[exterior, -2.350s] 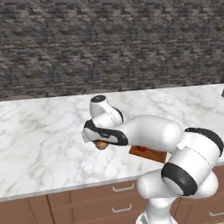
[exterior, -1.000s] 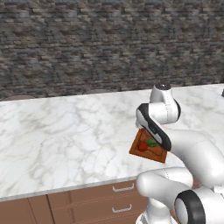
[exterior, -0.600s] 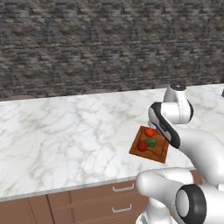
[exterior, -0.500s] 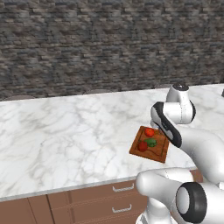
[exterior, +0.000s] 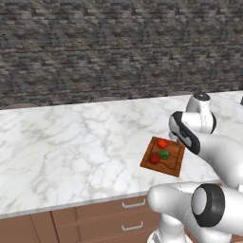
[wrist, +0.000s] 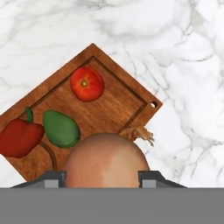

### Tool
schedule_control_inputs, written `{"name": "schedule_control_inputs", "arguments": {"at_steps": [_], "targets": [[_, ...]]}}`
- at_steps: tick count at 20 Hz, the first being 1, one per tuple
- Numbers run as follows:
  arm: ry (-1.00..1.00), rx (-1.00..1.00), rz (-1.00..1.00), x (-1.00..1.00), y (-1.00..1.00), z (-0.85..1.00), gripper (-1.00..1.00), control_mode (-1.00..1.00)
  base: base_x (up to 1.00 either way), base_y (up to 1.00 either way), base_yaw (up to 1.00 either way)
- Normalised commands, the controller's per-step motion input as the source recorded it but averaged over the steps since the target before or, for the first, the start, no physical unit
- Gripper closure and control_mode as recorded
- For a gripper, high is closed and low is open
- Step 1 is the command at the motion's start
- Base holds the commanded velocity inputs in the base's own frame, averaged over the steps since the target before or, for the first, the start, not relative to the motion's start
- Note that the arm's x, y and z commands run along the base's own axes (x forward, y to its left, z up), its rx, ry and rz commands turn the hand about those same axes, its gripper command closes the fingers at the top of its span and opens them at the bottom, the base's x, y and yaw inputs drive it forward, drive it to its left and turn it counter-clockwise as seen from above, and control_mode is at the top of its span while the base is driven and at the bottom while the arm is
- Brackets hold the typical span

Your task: Place the avocado, onion, tomato, and bell pepper on the cutting board.

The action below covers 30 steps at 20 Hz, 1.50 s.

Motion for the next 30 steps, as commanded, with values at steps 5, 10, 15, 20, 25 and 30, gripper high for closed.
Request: {"name": "schedule_control_inputs", "arguments": {"at_steps": [5, 10, 15, 20, 25, 30], "targets": [[0.0, 0.0, 0.02, 0.0, -0.02, -0.24, 1.0, -1.0, 0.0, 0.0, 0.0], [0.0, 0.0, 0.04, 0.03, 0.0, -0.23, 1.0, -1.0, 0.0, 0.0, 0.0], [0.0, 0.0, 0.04, 0.13, 0.0, -0.15, 1.0, -1.0, 0.0, 0.0, 0.0], [0.0, 0.0, 0.03, 0.22, 0.0, -0.2, 1.0, -1.0, 0.0, 0.0, 0.0], [0.0, 0.0, 0.03, 0.12, 0.0, -0.09, 1.0, -1.0, 0.0, 0.0, 0.0], [-0.02, 0.0, 0.03, -0.08, 0.03, 0.37, 1.0, -1.0, 0.0, 0.0, 0.0]]}}
